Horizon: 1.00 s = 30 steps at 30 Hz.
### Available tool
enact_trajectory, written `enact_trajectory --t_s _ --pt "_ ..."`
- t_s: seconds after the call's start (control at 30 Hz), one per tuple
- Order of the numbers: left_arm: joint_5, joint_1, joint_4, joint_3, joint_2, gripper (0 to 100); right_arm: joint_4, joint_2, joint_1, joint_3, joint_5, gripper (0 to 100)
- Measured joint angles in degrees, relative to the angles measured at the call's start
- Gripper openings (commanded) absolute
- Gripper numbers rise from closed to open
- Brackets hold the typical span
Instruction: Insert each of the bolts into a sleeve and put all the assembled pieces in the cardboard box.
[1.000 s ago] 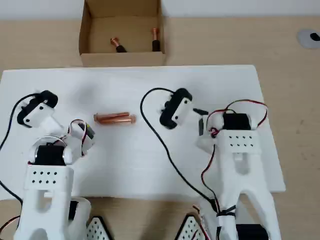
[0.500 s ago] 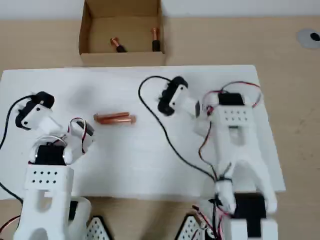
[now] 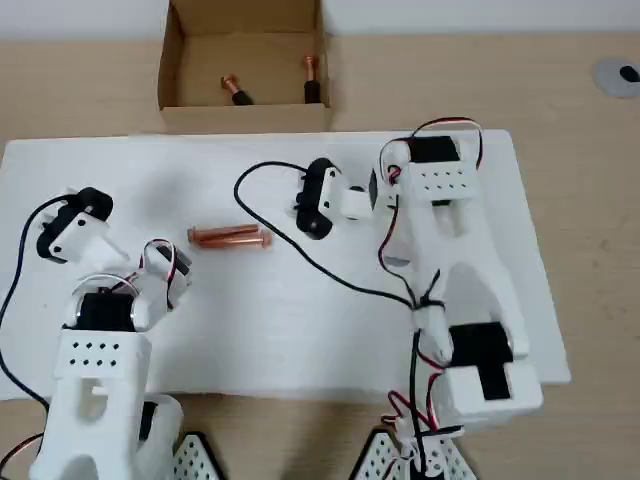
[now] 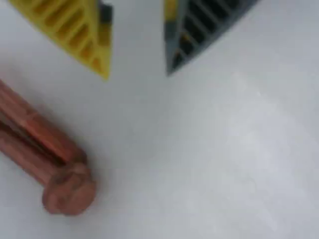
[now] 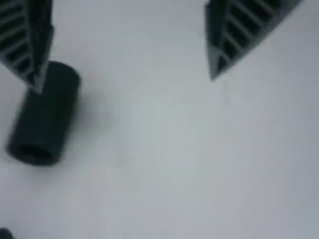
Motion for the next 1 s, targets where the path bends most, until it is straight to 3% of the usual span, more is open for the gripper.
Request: enact_trajectory --t_s 0.7,1.0 --pt "-3.25 0.00 1.32 0.00 -0.26 9 0.53 9.32 4.66 -2.02 3.87 26.0" --pt "-3.25 0.00 5.63 -0.09 -13.63 9 0.44 14.68 9.58 -7.56 4.84 26.0"
